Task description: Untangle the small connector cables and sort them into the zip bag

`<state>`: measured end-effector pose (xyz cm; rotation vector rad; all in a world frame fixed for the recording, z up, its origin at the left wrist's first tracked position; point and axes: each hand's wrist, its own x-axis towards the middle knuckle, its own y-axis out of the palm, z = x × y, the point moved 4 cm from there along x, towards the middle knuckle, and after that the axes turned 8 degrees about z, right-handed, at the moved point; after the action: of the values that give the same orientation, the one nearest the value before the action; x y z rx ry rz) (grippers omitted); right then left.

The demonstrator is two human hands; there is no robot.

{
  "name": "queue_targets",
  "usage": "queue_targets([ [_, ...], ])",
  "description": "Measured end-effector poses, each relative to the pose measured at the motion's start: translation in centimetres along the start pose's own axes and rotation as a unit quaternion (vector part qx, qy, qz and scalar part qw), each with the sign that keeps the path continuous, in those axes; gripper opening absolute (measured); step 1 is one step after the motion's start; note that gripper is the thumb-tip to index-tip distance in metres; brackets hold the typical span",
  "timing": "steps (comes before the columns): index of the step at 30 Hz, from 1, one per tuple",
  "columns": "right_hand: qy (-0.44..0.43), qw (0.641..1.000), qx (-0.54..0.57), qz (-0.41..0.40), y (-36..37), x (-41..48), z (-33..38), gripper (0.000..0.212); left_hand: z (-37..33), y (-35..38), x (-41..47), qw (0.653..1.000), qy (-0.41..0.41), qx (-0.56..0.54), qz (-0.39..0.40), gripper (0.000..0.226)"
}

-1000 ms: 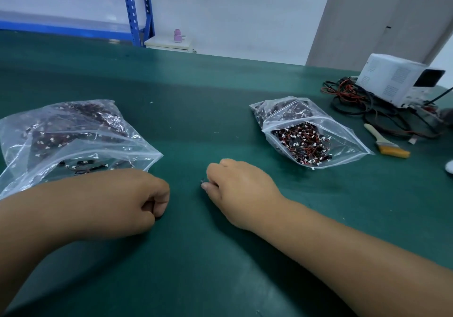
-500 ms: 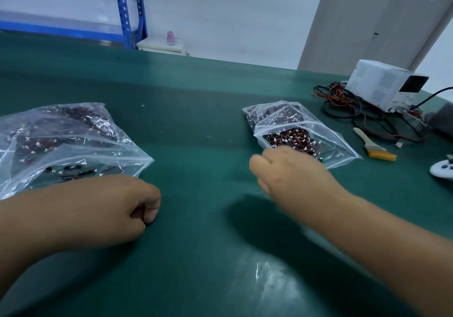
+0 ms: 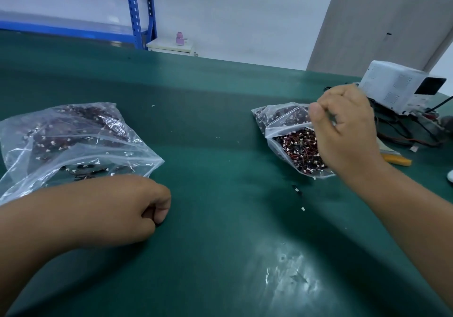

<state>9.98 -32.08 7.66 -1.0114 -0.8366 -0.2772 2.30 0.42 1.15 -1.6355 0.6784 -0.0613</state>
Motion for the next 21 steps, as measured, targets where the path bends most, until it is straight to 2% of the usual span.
queue_targets([
  [4, -0.019, 0.996, 0.080, -0.026, -1.8, 0.6, 2.7, 0.026, -0.3, 0.0, -0.2, 1.000, -0.003, 0.004, 0.000, 0.020],
  [5, -0.027, 0.995, 0.100, -0.009, -2.1, 0.6, 3.7, 0.026, -0.4, -0.1, -0.3, 1.000, -0.006, 0.005, 0.001, 0.019],
  [6, -0.025, 0.993, 0.107, 0.040, -2.3, 0.4, 4.4, 0.026, -0.5, -0.2, -0.2, 1.000, -0.006, 0.007, 0.000, 0.018],
  [7, -0.004, 0.989, 0.081, 0.122, -2.0, -0.1, 4.8, 0.030, -0.6, -0.2, -0.3, 1.000, -0.009, 0.006, 0.000, 0.018],
  [8, 0.031, 0.973, 0.000, 0.228, -1.4, -1.0, 4.7, 0.034, -0.6, -0.3, -0.3, 1.000, -0.011, 0.006, -0.002, 0.018],
  [10, 0.084, 0.887, -0.213, 0.400, 0.1, -3.9, 3.5, 0.042, -0.6, -0.3, -0.3, 1.000, -0.014, 0.007, -0.002, 0.018],
  [11, 0.101, 0.852, -0.266, 0.440, 0.8, -5.4, 2.8, 0.049, -0.7, -0.3, -0.4, 1.000, -0.017, 0.005, 0.001, 0.018],
  [12, 0.120, 0.834, -0.278, 0.460, 1.6, -6.6, 2.2, 0.052, -0.7, -0.3, -0.4, 1.000, -0.016, 0.005, 0.000, 0.017],
  [16, 0.218, 0.828, -0.190, 0.482, 2.7, -8.2, 0.3, 0.043, -0.8, -0.3, -0.4, 1.000, -0.021, -0.001, 0.003, 0.018],
  [19, 0.201, 0.829, -0.158, 0.497, 2.1, -8.6, 0.1, 0.031, -0.9, -0.3, -0.5, 1.000, -0.025, -0.005, 0.004, 0.018],
  [21, 0.166, 0.857, -0.098, 0.478, 1.2, -8.6, 1.0, 0.024, -0.9, -0.4, -0.5, 1.000, -0.028, -0.003, 0.003, 0.017],
])
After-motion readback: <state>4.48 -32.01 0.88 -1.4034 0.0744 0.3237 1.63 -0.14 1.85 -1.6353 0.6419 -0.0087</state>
